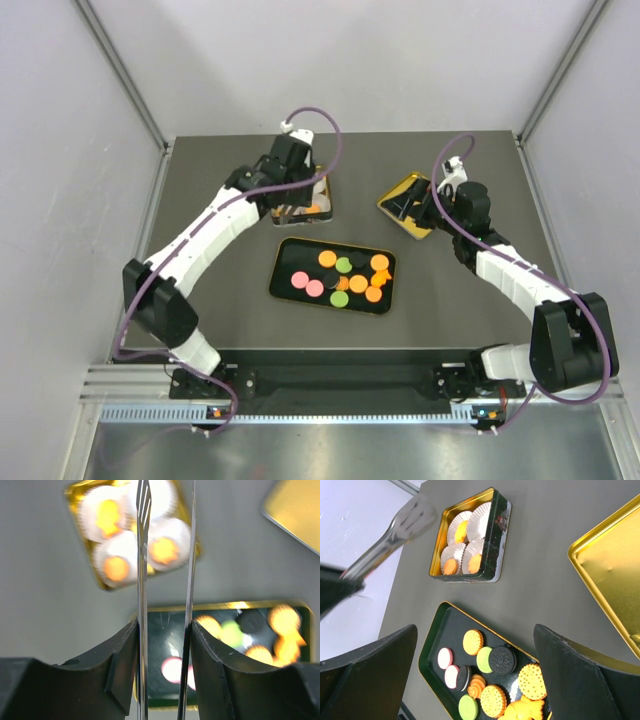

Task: Pack the cookies

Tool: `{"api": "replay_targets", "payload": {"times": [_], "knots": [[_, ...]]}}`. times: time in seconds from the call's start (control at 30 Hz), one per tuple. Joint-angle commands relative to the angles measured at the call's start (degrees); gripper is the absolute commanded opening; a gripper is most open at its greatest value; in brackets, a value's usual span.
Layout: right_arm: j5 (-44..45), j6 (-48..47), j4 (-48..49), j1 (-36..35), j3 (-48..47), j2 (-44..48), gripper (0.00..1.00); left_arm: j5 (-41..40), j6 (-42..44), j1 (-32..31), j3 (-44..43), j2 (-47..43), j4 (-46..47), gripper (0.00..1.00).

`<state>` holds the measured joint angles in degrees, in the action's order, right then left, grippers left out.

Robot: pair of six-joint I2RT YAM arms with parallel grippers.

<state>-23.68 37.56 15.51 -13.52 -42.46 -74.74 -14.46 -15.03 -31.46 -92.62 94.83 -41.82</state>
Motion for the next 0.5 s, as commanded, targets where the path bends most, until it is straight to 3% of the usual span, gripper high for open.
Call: {"api": "replay_targets", "payload": {"times": [0.0,0.2,0.47], "knots": [[-0.22,-0.91,0.93,-0.72,-3.33,-0.14,1.00,-1.72,1.14,-4.03,3.22,-6.39,-3.26,0.49],[-0.22,-0.91,1.10,-0.72,-3.60,-0.58,1.00,0.04,-1.32,-10.54,10.35,-13.95,-5.72,0.49],[-0.22,-0.82,1.45,-0.98,-3.77,-1.37,1.00,1.19,-3.52,-15.29,17.63,-17.65,-8.63,0.49]]}}
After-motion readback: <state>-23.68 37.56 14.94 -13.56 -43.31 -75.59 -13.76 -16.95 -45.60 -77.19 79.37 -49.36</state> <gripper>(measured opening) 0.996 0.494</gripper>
